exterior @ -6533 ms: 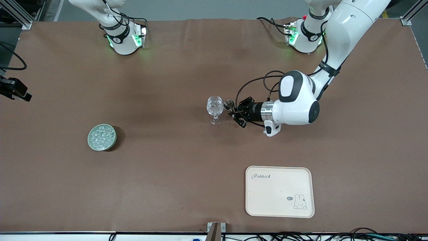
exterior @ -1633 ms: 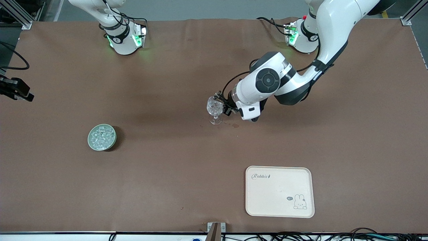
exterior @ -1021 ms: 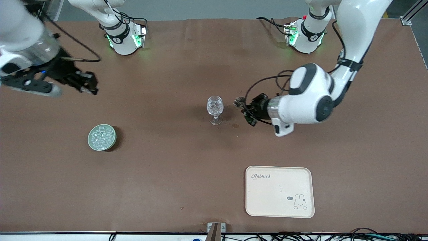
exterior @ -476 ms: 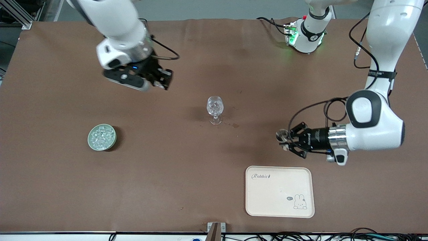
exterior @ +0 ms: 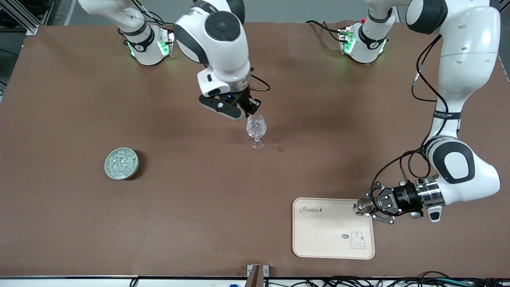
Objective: Pour wine and add ice with both arms
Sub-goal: 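Move the jigger toward the tray while the right gripper brings ice over the glass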
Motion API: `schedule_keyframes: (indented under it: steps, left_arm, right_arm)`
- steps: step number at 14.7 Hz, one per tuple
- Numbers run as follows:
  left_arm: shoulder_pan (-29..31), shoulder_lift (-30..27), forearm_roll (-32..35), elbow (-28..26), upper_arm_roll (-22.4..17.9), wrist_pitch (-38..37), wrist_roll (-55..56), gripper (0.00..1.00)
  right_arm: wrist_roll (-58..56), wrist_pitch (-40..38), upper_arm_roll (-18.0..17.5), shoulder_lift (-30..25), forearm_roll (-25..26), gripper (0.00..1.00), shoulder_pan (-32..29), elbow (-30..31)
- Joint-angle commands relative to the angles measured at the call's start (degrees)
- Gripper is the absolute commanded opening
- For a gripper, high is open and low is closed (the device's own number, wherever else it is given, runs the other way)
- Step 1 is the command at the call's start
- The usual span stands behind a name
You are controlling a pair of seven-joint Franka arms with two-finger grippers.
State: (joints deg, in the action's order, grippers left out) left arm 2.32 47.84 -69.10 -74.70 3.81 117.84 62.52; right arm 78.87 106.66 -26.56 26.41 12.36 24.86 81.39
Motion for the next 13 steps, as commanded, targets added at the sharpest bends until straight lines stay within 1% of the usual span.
schedule_keyframes:
  steps: [1, 2, 4, 7, 10, 13]
  left_arm:
    - [-0.9, 5.8, -5.4, 5.5, -0.3, 6.8, 0.0, 0.01]
    - [-1.0, 7.6, -6.5, 6.8, -0.1, 9.1, 0.1, 0.01]
    - [-1.0, 9.9, -10.3, 7.3, 0.1, 11.3, -0.8, 0.01]
    - [-1.4, 10.5, -13.6, 7.0, 0.0, 13.0, -2.4, 0.01]
    - [-1.7, 10.7, -13.9, 6.6, -0.1, 13.5, -2.8, 0.01]
    - [-1.8, 10.7, -13.7, 6.5, -0.3, 13.5, -4.2, 0.01]
  right_arm:
    - [3.5, 0.0, -0.1, 3.6, 3.6, 0.01, 2.3, -2.4]
    - [3.7, 0.6, -0.1, 4.3, 4.1, 0.01, 2.6, -2.4]
    - [3.7, 1.0, -0.1, 4.4, 3.9, 0.01, 3.0, -2.4]
    - [6.3, 1.0, -0.1, 5.4, 4.1, 0.01, 5.2, -2.1]
    - [6.3, 1.0, -0.1, 5.5, 4.5, 0.01, 5.2, -2.0]
    - [6.4, 2.0, -0.1, 7.3, 6.6, 0.01, 5.2, -2.1]
